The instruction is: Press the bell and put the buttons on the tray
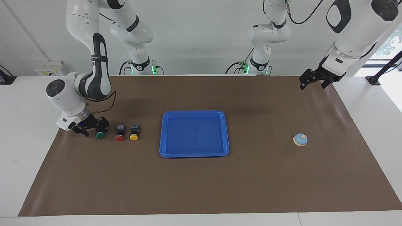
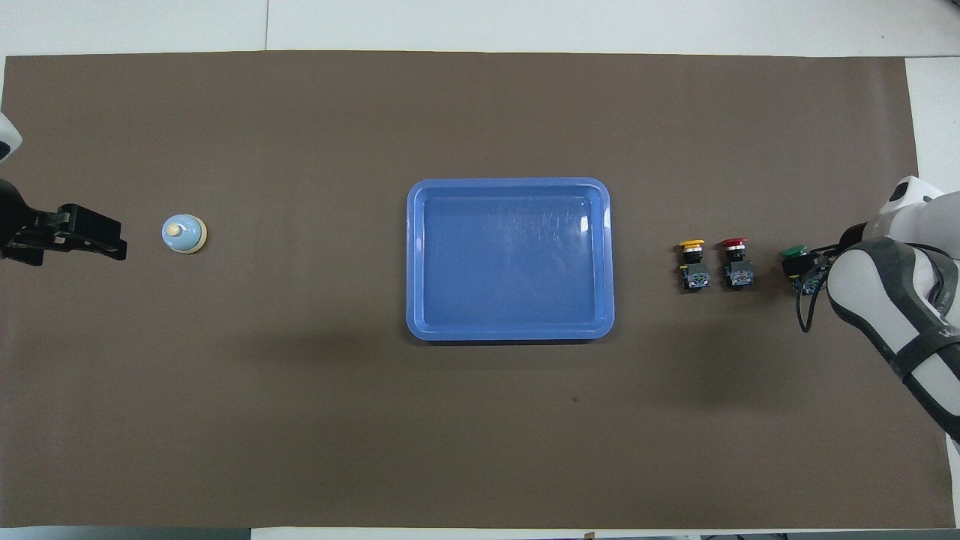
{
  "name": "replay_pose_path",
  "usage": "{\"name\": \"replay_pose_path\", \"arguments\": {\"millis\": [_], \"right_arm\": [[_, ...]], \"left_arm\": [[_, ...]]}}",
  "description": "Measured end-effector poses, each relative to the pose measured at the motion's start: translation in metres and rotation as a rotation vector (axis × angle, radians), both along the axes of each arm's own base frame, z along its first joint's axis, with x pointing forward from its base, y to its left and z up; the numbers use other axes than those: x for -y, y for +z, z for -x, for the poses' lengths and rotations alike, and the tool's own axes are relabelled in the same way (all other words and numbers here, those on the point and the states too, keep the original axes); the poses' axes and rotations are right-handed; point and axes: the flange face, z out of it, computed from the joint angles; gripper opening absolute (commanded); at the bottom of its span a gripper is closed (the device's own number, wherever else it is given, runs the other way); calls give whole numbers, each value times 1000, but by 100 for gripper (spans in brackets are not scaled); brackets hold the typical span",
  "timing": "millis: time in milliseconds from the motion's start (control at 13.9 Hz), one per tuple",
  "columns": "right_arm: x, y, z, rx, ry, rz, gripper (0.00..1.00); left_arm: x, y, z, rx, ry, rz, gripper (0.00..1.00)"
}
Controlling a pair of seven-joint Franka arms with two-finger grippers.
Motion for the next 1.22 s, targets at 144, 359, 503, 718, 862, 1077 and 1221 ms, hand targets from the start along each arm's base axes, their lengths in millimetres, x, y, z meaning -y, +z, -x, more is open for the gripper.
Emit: {"name": "replay_pose_path", "arguments": {"millis": [144, 359, 503, 718, 862, 1077, 1221], "right_arm": [[-1, -2, 2, -6, 2, -2, 100], [-4, -11, 7, -14, 9, -4, 79], [-6, -15, 10, -12, 13, -3, 38], [-10, -10, 7, 5, 21, 1, 11], [-19, -4, 3, 14, 39, 3, 10], [-26, 13, -7, 12, 56, 1, 10], [-39, 43, -22, 13, 57, -3, 10]], "left_arm": [[-1, 0, 0, -1, 1, 0, 100], [-4, 0, 0, -1, 7, 0, 100], [-4, 0, 0, -1, 8, 0, 100], [-4, 0, 0, -1, 8, 0, 100], [-4, 0, 0, -1, 8, 0, 100], [-4, 0, 0, -1, 8, 0, 100], [-4, 0, 0, -1, 8, 0, 100]]}}
